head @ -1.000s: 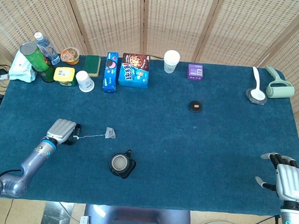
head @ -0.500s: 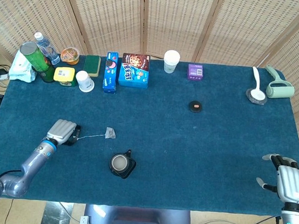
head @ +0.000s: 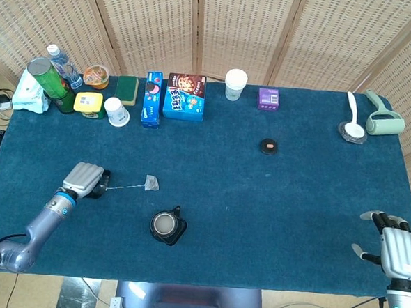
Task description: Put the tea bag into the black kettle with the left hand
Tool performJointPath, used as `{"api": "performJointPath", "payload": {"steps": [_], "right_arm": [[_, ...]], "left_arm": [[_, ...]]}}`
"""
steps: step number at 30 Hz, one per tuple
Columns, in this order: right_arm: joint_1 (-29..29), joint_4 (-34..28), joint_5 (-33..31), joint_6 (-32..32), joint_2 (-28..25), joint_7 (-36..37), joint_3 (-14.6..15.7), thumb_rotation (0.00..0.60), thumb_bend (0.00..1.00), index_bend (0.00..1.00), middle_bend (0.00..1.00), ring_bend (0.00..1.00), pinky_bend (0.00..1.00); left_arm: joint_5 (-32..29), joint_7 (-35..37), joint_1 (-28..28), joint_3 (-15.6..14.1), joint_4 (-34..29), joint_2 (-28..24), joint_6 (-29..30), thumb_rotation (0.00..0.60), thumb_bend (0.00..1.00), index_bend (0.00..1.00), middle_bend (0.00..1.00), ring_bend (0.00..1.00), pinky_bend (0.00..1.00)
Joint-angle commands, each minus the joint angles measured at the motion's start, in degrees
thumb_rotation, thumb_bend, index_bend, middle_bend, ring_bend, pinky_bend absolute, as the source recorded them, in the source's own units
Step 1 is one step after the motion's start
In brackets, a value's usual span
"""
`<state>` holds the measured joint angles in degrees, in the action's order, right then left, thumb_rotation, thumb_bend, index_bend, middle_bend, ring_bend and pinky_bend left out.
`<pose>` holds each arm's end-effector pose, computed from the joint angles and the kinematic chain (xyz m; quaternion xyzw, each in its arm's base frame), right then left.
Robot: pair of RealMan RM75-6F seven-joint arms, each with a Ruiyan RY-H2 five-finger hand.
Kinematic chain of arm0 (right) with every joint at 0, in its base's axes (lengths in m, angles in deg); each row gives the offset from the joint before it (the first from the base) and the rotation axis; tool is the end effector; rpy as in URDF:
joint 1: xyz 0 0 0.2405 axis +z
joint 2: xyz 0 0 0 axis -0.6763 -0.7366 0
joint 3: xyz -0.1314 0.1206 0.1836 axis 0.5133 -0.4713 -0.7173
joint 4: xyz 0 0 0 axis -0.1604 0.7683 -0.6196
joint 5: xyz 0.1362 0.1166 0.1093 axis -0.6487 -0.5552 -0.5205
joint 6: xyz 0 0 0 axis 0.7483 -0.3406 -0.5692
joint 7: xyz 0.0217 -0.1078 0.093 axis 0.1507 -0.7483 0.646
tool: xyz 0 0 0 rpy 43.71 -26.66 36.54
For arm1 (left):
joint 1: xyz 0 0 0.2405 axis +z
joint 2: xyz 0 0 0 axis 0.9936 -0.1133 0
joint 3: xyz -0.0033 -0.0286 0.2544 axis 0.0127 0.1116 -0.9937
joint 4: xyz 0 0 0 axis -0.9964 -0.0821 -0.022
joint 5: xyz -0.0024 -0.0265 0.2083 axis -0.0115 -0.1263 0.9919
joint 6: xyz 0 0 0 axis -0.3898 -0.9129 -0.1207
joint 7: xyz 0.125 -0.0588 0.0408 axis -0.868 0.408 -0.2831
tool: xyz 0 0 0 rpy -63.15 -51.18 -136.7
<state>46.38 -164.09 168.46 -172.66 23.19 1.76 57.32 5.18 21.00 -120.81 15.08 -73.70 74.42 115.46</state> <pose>-0.3228 -0.1839 0.1503 0.5598 -0.4049 0.3653 0.6239 -0.2638 0.3419 0.0191 -0.7532 -0.4251 -0.2413 0.4401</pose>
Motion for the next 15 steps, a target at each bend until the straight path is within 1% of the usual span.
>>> {"api": "performJointPath", "payload": {"steps": [1,6,15], "right_arm": [[-0.09,-0.02,0.36,-0.26,0.02,0.23,0.1,0.6,0.17,0.35,0.34,0.44,0.25],[-0.26,-0.2,1.06,-0.89,-0.08,0.59,0.15,0.6,0.17,0.35,0.34,0.44,0.25],[-0.94,0.06,2.13,-1.92,-0.07,1.97,0.62,0.6,0.17,0.35,0.34,0.44,0.25]], "left_arm": [[0.92,1.64,0.41,0.66,-2.61,-2.13,1.27,0.6,0.51,0.6,1.0,1.0,1.0],[2.51,4.73,0.65,2.01,-7.24,-6.01,2.87,0.6,0.51,0.6,1.0,1.0,1.0],[5.48,11.79,0.2,5.55,-15.25,-12.51,5.21,0.6,0.51,0.6,1.0,1.0,1.0]]}}
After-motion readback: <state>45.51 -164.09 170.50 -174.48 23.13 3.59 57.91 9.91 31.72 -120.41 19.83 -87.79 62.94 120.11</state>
